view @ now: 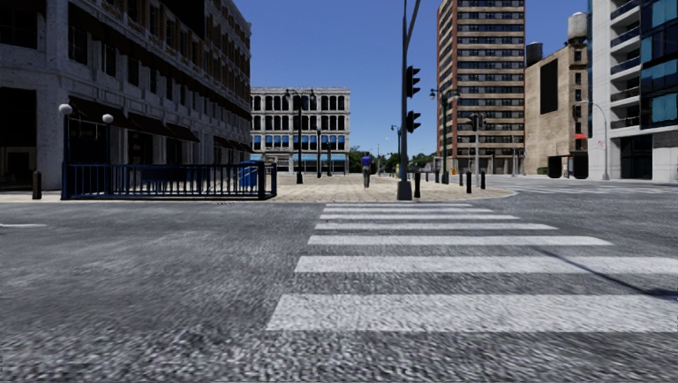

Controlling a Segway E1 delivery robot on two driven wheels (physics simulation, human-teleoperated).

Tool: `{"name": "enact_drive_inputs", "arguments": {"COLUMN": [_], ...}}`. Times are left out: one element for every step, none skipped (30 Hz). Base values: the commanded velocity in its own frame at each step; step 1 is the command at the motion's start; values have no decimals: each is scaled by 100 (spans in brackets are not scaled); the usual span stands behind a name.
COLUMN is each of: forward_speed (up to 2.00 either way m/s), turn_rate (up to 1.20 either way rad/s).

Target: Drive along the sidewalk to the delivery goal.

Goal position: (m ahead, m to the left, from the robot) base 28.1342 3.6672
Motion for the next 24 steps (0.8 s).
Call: {"name": "enact_drive_inputs", "arguments": {"forward_speed": [200,200,200,200,200,200,200,200,200,200,200,200,200,200,200,200,200,200,200,200,200,200,200,200], "turn_rate": [0,0,0,0,0,0,0,0,0,0,0,0,0,0,0,0,0,0,0,0,0,0,0,0]}}
